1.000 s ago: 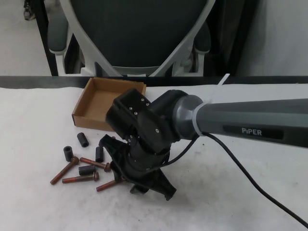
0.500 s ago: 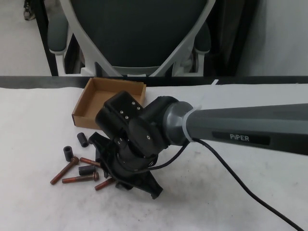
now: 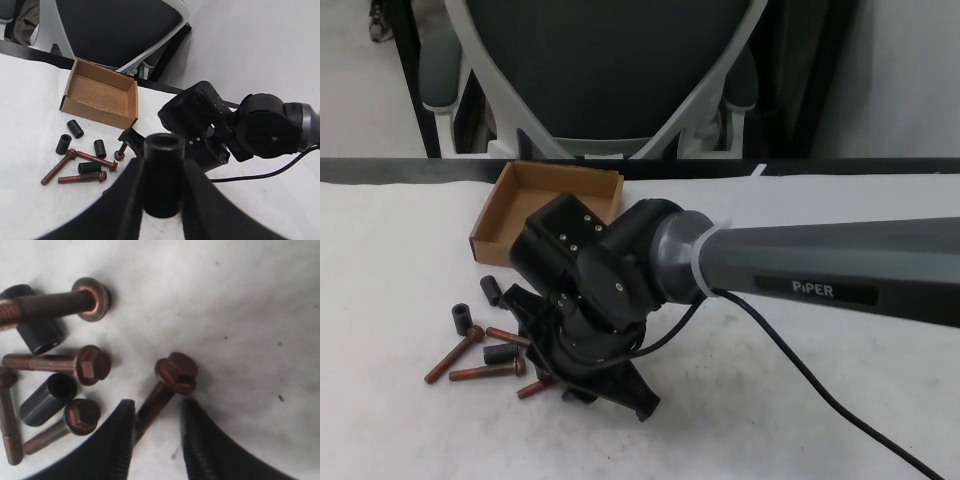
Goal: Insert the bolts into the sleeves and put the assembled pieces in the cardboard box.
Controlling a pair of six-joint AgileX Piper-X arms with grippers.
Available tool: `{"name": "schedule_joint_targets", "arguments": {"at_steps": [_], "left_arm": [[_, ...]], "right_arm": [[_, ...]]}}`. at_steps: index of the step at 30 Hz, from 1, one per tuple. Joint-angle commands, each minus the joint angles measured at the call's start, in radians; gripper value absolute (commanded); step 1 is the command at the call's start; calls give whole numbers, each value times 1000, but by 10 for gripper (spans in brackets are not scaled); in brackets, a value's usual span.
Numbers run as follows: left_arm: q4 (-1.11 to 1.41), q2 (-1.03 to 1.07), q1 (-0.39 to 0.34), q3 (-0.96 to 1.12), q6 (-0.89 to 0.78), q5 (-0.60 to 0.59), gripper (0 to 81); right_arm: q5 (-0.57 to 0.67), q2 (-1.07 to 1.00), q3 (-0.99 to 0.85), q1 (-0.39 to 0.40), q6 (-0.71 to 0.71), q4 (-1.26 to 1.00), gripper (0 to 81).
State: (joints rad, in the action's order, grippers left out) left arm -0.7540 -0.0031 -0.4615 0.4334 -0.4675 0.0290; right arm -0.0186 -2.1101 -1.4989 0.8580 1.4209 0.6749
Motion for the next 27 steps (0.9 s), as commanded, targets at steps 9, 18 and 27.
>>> {"name": "schedule_joint_targets", "arguments": {"at_steps": [9, 18, 27], "left_arm": [[18, 3, -2, 2, -4, 15, 8], [18, 3, -2, 2, -4, 15, 8], [18, 3, -2, 2, -4, 15, 8]], "right_arm": [[-119, -19, 11, -3, 37, 136, 302], [-49, -57, 11, -5, 106, 159, 159], [-12, -57, 11, -45, 94, 161, 2]]}}
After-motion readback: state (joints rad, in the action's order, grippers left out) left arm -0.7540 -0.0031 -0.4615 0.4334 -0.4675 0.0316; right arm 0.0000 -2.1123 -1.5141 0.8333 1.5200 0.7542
